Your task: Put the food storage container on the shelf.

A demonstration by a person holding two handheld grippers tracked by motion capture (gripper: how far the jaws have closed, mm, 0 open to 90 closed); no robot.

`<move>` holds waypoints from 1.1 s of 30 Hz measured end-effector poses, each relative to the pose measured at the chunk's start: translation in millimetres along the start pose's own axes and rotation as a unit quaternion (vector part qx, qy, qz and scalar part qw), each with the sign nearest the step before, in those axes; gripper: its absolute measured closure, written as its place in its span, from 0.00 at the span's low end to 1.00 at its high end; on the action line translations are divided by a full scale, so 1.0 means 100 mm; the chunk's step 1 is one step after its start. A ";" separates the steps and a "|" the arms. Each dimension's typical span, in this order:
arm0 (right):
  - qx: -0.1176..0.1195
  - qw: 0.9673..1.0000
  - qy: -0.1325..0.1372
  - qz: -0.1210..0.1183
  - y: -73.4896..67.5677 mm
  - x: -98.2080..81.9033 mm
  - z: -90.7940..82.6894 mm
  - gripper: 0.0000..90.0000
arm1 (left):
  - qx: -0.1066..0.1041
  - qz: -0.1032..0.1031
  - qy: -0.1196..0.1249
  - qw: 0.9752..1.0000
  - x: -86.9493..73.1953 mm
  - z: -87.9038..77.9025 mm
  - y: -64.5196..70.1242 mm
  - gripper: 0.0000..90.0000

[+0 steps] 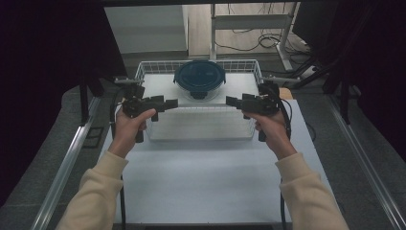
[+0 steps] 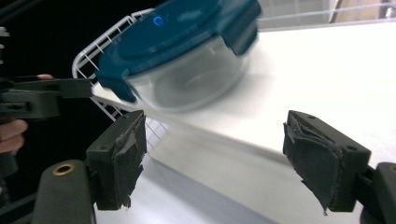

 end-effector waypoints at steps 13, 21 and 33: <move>0.013 0.998 0.011 -0.062 0.14 -0.68 -0.37 0.28 | -0.008 0.014 -0.012 1.000 -0.80 -0.26 0.31 0.23; 0.004 0.998 0.003 -0.059 0.36 -1.10 -0.52 0.26 | 0.000 0.020 -0.039 0.999 -1.25 -0.21 0.35 0.23; -0.047 0.996 -0.034 -0.065 0.80 -1.88 -0.59 0.25 | 0.041 0.043 -0.089 0.994 -1.94 -0.21 0.39 0.24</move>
Point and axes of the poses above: each handheld gripper's, and its own axes: z roughly forward along the jaws, x roughly out of its top, y roughly to its right, the point moved 5 cm from there along z, roughly forward along the jaws, and after that the axes turned 12 degrees about z, right-handed, at the moved point
